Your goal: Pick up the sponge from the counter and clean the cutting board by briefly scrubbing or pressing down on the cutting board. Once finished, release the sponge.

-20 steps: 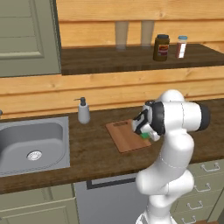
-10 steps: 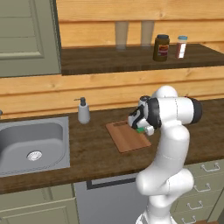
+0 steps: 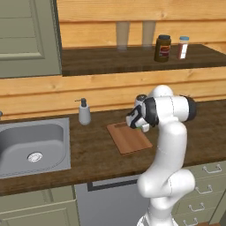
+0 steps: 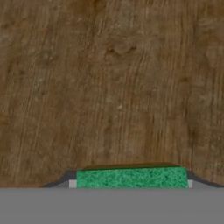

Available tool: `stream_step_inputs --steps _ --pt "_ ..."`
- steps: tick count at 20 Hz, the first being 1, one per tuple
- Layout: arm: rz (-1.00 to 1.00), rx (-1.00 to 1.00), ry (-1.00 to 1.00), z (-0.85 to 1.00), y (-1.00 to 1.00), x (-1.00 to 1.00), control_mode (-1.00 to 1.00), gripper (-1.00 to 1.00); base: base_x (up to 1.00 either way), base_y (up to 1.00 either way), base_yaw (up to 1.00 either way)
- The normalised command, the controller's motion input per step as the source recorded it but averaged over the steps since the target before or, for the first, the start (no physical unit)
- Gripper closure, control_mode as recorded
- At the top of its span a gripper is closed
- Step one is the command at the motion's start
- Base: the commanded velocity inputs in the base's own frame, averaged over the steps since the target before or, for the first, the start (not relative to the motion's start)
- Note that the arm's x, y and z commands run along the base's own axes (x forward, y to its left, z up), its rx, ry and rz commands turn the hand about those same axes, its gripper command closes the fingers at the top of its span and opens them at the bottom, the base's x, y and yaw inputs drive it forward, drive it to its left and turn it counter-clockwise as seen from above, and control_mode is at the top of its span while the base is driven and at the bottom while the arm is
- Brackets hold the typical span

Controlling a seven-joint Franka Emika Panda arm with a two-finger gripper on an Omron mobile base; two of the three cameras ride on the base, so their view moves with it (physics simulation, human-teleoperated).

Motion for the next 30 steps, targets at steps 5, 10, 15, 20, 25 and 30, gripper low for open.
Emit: stream_step_inputs --steps 5,10,15,20,25,30 --pt "-0.01 0.0 -0.04 0.43 0.12 -0.36 -1.0 1.0 0.0 0.0 0.0" --pt "0.0 0.0 0.0 0.37 0.33 -0.38 -1.0 1.0 0.0 0.0 0.0" --pt "0.0 0.0 0.0 -0.14 0.32 0.0 -1.0 1.0 0.0 0.0 0.0" --pt "0.0 0.0 0.03 -0.52 0.21 0.0 -1.0 1.0 0.0 0.0 0.0" --pt "0.0 0.0 0.03 -0.38 0.16 -0.01 -1.0 -1.0 0.0 0.0 0.0" --pt "0.0 0.0 -0.01 0.04 0.0 -0.02 -1.0 -1.0 0.0 0.0 0.0"
